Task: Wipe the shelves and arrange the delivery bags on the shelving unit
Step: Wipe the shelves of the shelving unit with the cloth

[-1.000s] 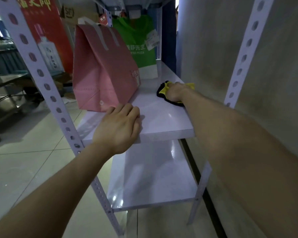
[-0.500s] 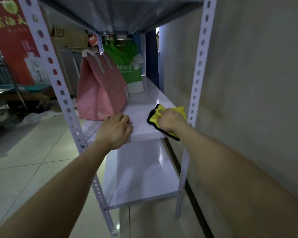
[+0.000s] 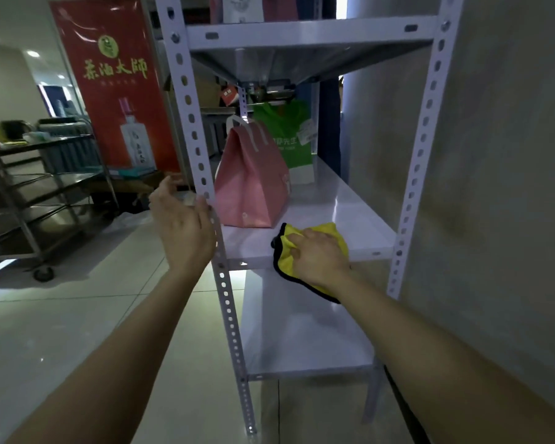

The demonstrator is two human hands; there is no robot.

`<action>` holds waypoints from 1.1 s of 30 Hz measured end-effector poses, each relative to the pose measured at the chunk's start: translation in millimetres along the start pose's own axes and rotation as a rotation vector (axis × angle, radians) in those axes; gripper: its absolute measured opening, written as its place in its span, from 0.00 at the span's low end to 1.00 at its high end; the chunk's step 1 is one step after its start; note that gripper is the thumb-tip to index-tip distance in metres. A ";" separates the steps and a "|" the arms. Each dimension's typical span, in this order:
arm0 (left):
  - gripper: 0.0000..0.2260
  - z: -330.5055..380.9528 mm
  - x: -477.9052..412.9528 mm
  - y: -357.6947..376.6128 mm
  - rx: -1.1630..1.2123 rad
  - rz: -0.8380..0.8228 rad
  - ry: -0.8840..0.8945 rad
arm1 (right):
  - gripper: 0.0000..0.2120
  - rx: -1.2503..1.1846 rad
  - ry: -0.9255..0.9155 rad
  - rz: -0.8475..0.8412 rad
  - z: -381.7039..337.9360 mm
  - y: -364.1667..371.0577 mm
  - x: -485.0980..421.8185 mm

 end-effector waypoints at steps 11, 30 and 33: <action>0.12 -21.6 3.3 36.2 0.100 -0.382 -0.144 | 0.13 -0.089 -0.117 0.002 -112.4 35.6 -18.7; 0.16 -18.4 4.3 39.6 0.169 -0.433 -0.187 | 0.24 -0.118 0.237 -0.217 112.4 -20.5 -5.8; 0.17 -21.4 4.4 40.9 0.162 -0.407 -0.168 | 0.25 -0.134 0.309 -0.271 129.3 -21.9 -19.0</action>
Point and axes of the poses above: each hand's wrist, its own x-axis away from the middle knuckle, its own y-axis out of the palm, z = x × y, the point moved 7 cm from there along -x, towards the middle knuckle, and after that the axes turned 14 degrees about y, right-handed, at the moved point
